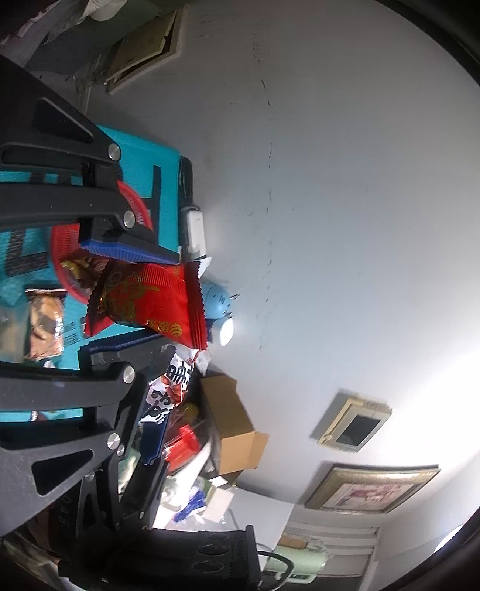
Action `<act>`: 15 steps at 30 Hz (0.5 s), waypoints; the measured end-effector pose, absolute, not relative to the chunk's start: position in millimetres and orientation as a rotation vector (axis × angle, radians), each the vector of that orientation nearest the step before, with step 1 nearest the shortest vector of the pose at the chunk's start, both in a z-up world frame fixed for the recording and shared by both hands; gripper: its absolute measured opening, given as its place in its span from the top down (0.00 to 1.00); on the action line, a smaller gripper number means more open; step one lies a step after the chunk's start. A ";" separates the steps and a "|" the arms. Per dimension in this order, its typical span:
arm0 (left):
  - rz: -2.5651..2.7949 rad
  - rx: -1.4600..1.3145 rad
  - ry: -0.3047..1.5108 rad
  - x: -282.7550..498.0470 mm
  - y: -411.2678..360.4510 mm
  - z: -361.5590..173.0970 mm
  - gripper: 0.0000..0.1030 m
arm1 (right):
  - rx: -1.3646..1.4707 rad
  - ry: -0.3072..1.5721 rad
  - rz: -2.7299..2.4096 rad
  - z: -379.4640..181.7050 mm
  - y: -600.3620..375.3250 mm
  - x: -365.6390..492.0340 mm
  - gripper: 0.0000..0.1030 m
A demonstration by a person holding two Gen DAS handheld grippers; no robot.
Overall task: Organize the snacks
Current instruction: 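Carry both held snacks over the red basket and release them inside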
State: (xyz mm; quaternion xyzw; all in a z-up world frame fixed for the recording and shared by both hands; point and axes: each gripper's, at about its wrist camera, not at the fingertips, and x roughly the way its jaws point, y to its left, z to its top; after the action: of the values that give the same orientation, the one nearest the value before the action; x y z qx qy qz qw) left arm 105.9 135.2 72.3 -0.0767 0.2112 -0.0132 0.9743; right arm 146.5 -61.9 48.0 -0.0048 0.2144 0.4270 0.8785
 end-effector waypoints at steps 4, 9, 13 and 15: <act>0.001 -0.175 0.405 124.2 147.3 73.8 0.68 | -0.017 0.444 0.897 49.7 -47.1 164.4 0.51; 0.032 -0.217 0.410 146.4 161.4 67.9 0.68 | 0.015 0.467 0.923 45.8 -33.9 186.1 0.51; 0.056 -0.236 0.430 161.6 172.3 55.6 0.68 | 0.028 0.497 0.919 35.9 -22.9 204.3 0.51; 0.072 -0.244 0.448 168.1 177.9 46.3 0.68 | 0.030 0.518 0.920 29.7 -16.9 213.0 0.51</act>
State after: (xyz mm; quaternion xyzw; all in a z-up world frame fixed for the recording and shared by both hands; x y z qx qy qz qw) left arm 168.1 177.9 46.3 -0.1205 0.2216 0.0355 0.9670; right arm 213.0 -16.9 29.7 0.0145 0.2470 0.4390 0.8638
